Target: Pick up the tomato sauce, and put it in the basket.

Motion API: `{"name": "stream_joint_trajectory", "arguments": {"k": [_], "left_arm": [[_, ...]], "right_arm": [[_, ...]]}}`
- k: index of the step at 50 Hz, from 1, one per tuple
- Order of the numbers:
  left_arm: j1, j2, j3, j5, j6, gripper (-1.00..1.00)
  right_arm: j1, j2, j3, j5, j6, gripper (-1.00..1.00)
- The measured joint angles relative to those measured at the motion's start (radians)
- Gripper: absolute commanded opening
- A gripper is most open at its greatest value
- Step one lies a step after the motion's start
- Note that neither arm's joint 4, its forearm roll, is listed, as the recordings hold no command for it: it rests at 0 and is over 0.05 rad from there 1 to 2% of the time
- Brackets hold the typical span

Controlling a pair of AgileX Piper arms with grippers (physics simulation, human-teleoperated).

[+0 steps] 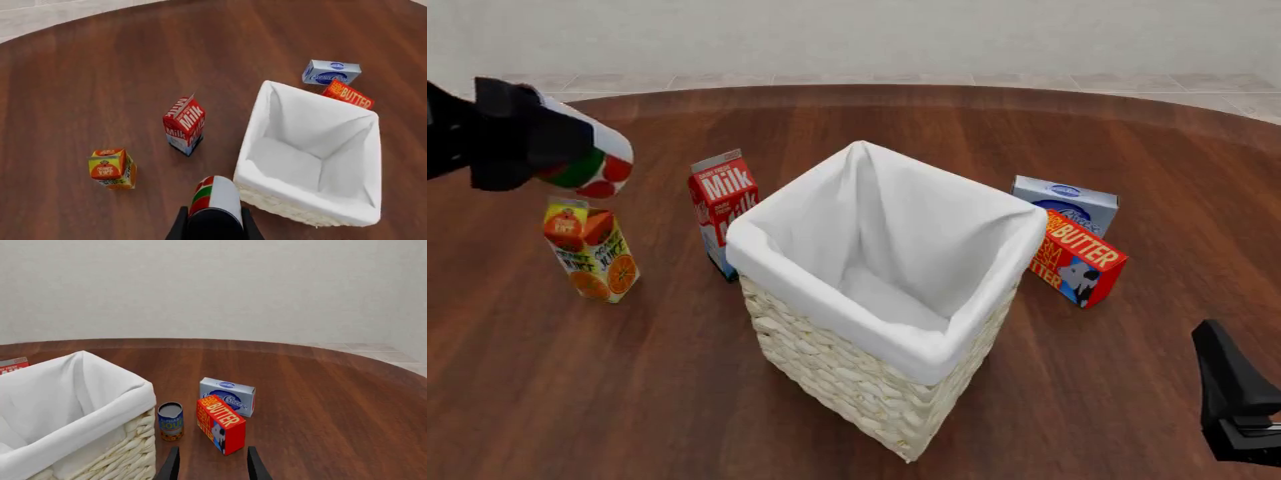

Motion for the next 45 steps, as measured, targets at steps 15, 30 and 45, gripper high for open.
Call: {"name": "stream_joint_trajectory", "arguments": {"k": [15,30,45], "left_arm": [[-0.074,0.075,-0.132,0.054,0.018,-1.0],[-0.146,0.138,-0.208,0.071,0.02,-1.0],[-0.2,0.198,-0.253,0.071,0.028,-1.0]], "right_arm": [[0.0,-0.001,-0.001,0.002,0.0,1.0],[0.0,0.0,0.0,0.0,0.0,1.0],[0.0,0.0,0.0,0.0,0.0,1.0]]}}
